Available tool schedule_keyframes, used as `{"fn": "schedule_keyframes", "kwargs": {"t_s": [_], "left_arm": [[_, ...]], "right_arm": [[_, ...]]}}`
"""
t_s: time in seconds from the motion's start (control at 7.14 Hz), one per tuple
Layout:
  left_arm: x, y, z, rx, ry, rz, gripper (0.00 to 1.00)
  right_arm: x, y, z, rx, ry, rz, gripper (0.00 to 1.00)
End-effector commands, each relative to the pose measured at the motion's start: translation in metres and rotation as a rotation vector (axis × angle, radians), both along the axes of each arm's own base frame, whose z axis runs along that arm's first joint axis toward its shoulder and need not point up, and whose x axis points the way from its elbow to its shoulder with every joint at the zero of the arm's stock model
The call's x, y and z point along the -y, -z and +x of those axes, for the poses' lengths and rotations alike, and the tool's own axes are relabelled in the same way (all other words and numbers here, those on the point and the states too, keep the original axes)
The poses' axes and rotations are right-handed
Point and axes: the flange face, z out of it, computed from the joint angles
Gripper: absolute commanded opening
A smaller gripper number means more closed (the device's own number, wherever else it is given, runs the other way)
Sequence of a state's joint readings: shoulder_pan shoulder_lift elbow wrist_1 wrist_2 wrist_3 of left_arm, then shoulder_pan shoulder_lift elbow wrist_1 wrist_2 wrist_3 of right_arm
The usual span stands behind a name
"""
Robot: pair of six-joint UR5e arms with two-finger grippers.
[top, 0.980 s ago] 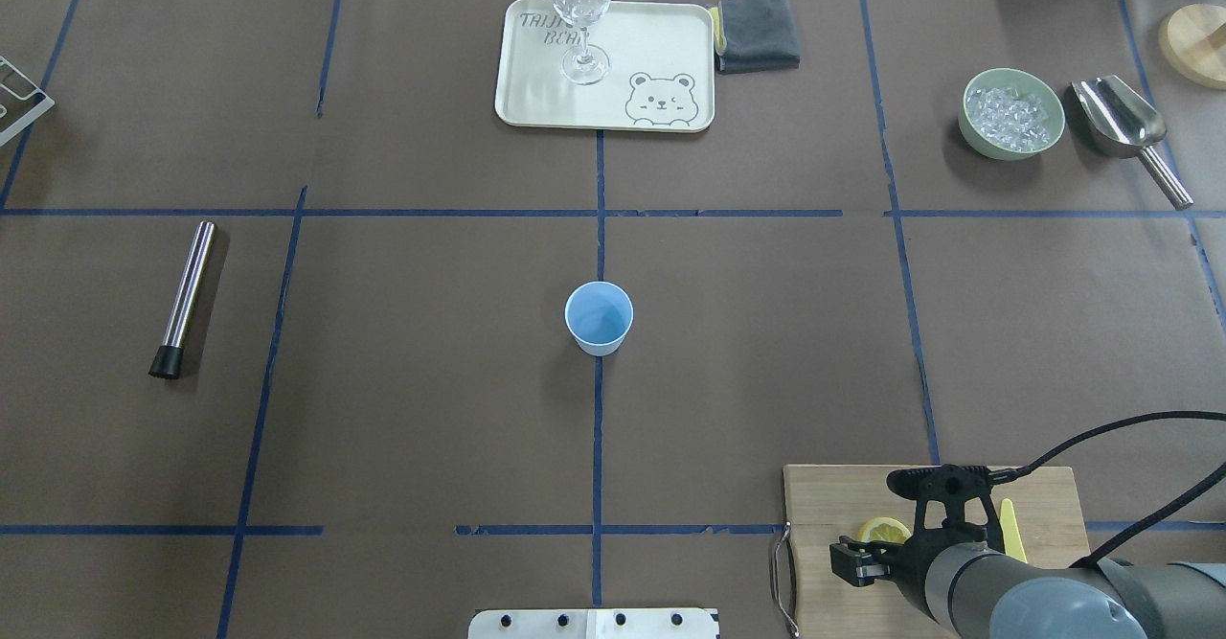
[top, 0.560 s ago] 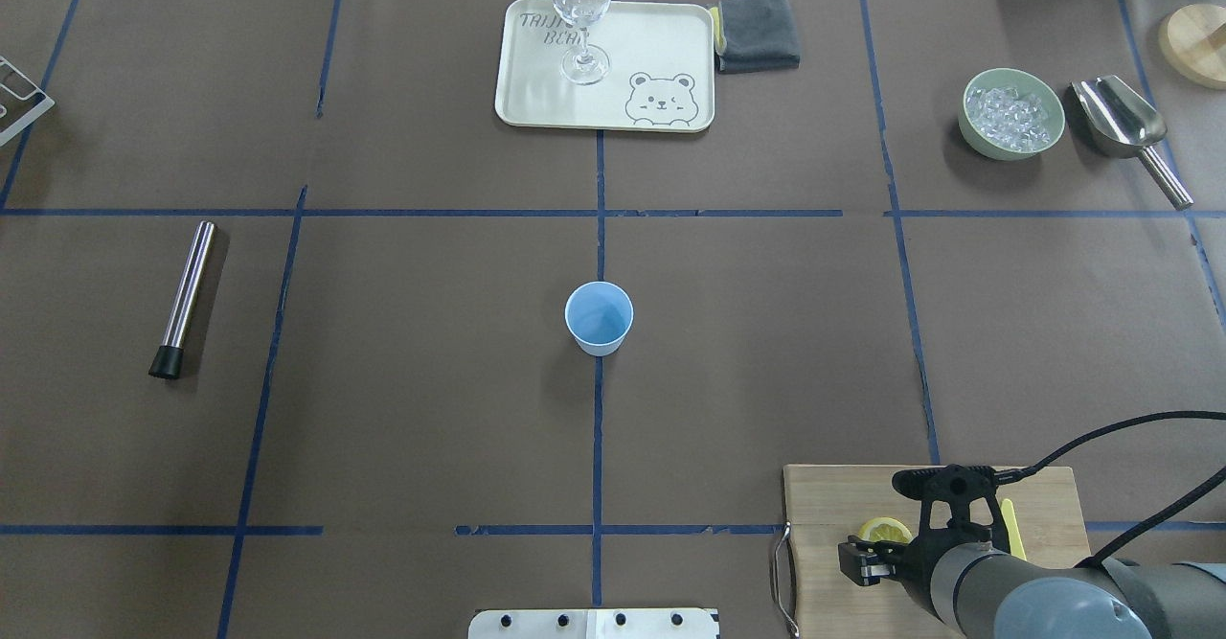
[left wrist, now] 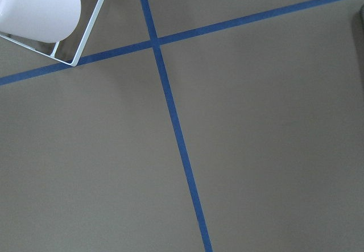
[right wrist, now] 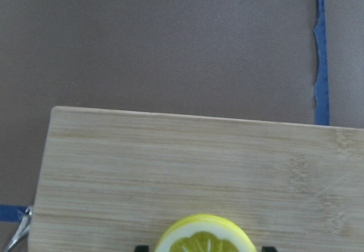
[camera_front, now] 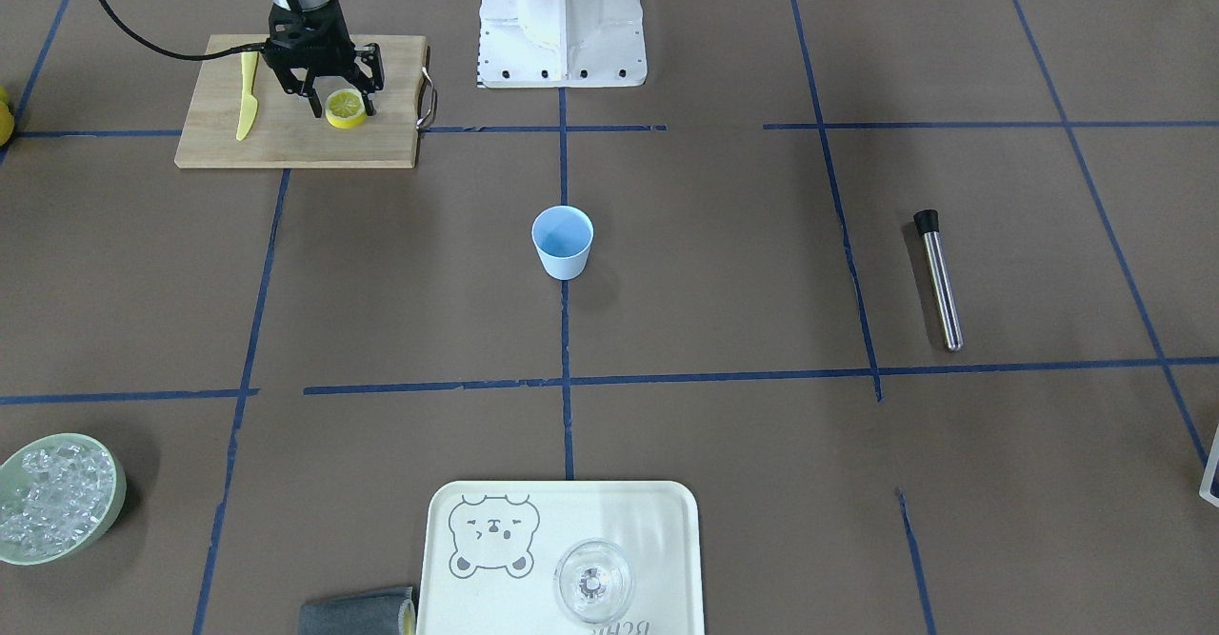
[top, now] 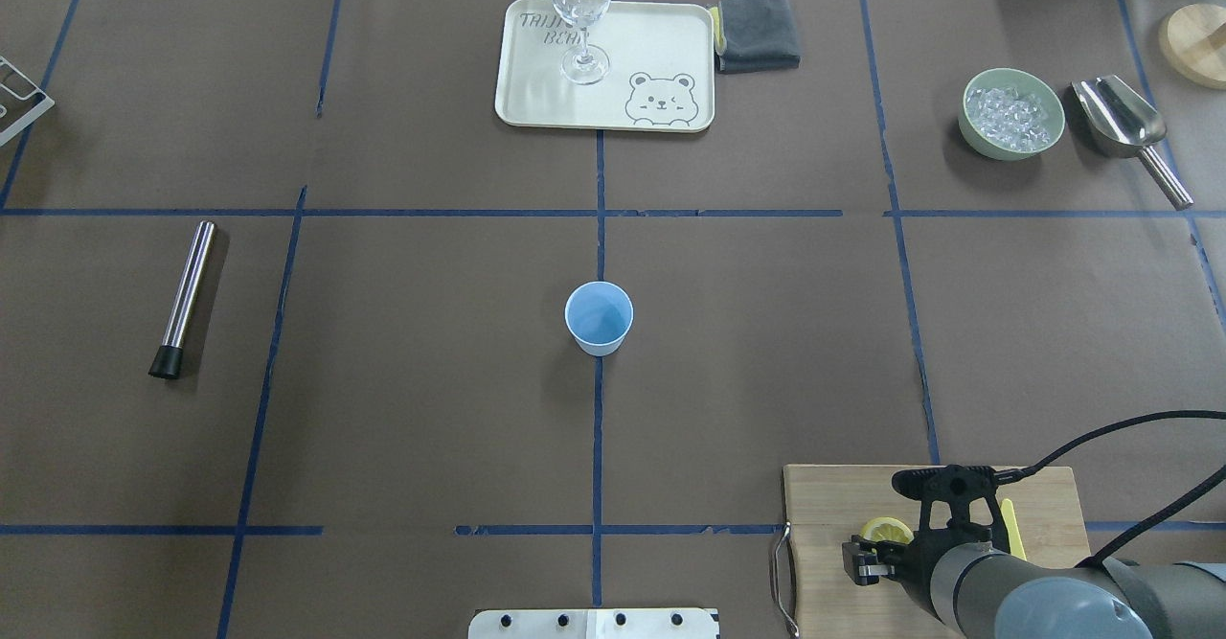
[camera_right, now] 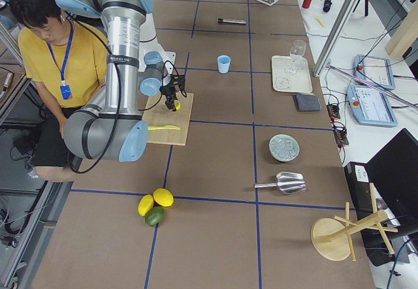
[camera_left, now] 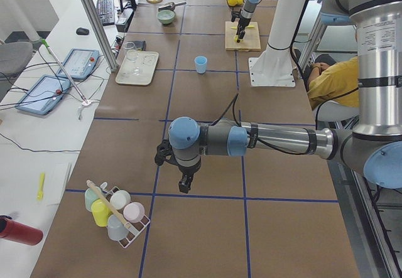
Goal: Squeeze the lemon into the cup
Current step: 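Lift the lemon slice with the right gripper toward the blue cup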
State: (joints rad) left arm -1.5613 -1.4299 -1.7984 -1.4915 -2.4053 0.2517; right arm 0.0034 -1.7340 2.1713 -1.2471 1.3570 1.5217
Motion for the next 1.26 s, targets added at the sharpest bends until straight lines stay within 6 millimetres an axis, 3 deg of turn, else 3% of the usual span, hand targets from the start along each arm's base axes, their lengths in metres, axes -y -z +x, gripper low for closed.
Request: {"fn": "schedule_keyframes", "kwargs": {"t_s": [0.0,0.14,0.7,0.98,1.12], "left_arm": [[0.0,0.001,0.0,0.0,0.0,0.002,1.0],[0.0,0.003,0.0,0.0,0.0,0.005,1.0],[0.0,0.003,0.0,0.0,-0.001,0.009,1.0],[0.0,0.003,0.0,0.0,0.0,0.008,1.0],[0.0,0.003,0.0,0.0,-0.001,0.006,1.0]], "right_arm": [[0.001,0.003,0.001,0.006,-0.002,0.001,0.0],[0.002,0.005,0.002,0.011,-0.005,0.001,0.0],[0.022,0.045,0.027,0.029,-0.03,-0.032,0.0],[0.038,0.104,0.008,0.038,-0.032,-0.079,0.0],[0.05,0.144,-0.008,0.038,-0.032,-0.104,0.0]]}}
